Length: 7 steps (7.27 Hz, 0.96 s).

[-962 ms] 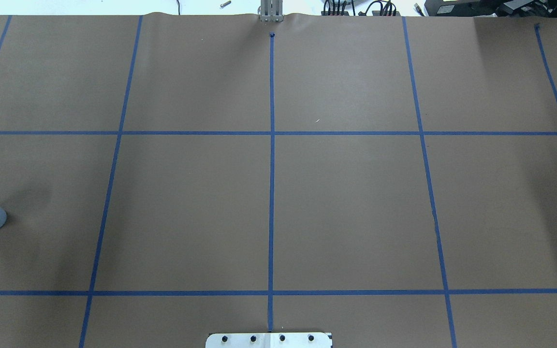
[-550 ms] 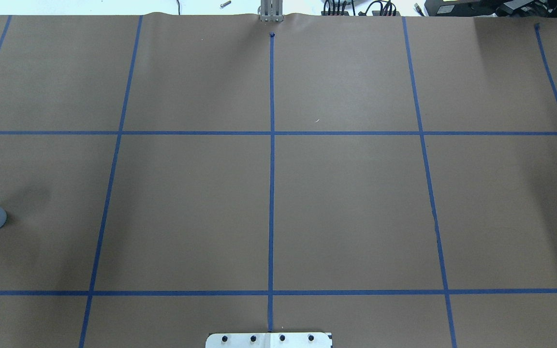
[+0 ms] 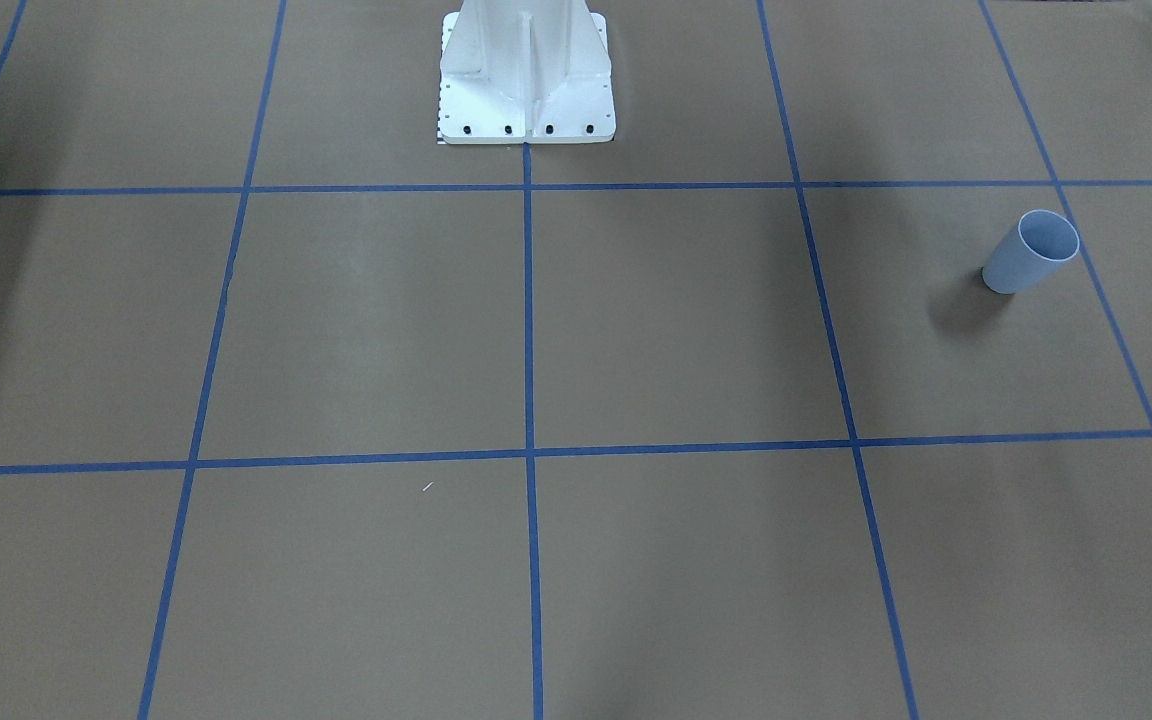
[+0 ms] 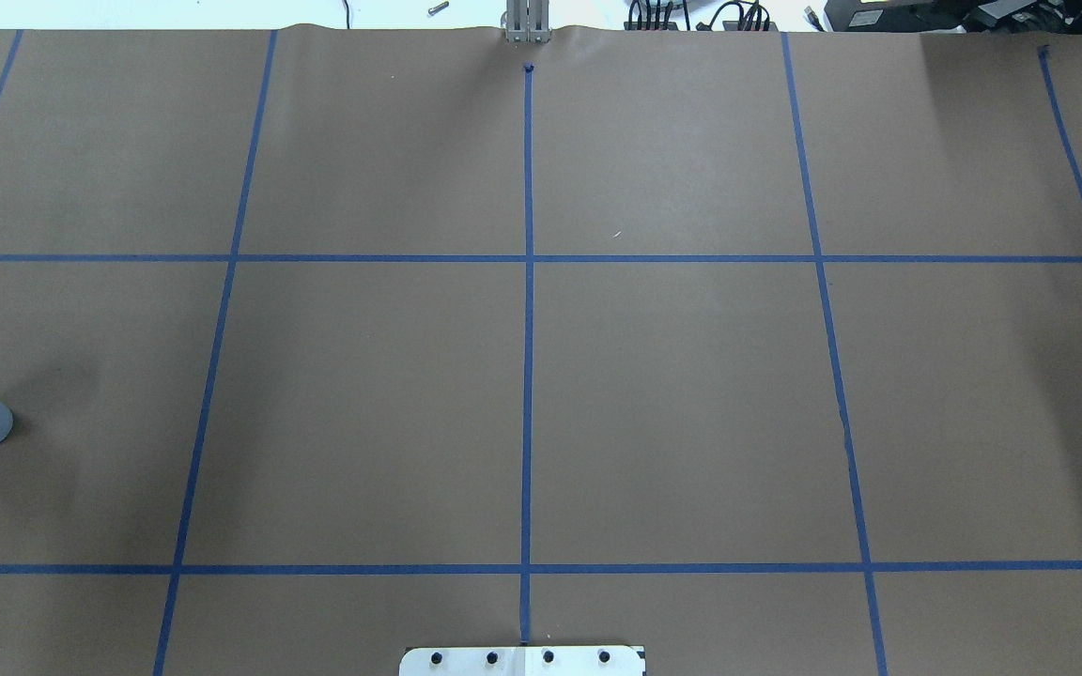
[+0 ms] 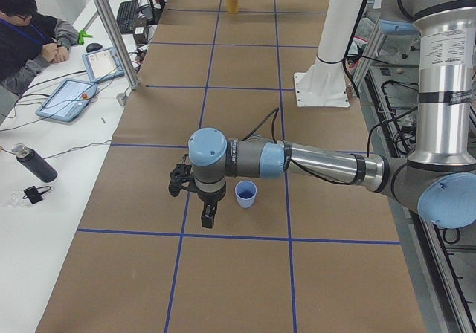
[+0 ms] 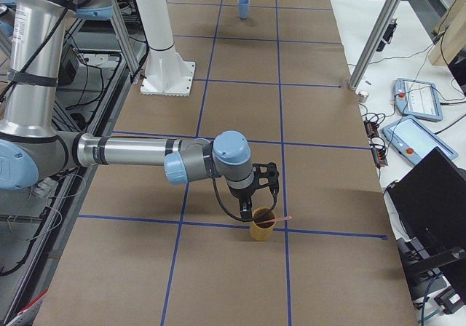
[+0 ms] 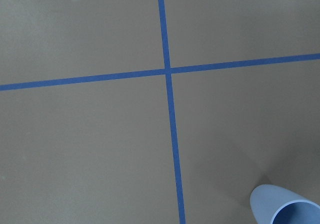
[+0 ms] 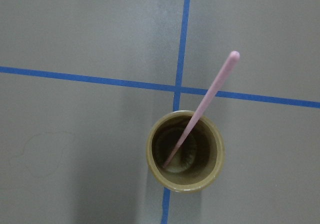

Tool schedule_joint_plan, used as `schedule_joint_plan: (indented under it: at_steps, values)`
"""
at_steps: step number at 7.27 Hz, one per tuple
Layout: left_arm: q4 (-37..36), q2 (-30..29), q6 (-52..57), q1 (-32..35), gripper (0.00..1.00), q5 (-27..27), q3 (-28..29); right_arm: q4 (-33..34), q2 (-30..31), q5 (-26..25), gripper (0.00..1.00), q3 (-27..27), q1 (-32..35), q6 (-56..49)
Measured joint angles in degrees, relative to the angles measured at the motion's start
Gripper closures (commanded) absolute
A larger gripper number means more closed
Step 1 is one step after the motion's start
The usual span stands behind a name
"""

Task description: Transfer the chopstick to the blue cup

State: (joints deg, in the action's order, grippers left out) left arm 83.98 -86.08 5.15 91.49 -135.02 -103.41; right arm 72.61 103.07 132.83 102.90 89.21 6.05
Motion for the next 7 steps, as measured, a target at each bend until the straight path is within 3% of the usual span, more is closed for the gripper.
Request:
schedule_joint_plan:
  at_steps: [4,7]
  values:
    - [5.73,-4.63,-1.56,-0.29,0.01,-0.58,4.2,-6.87,0.73,2.87,0.0,-1.86,0.03,0.07]
    - [10.0,-4.88,-3.78,-1.35,0.01,-5.63,4.05,-15.92,2.42,4.96,0.0,-1.7,-0.74,4.64]
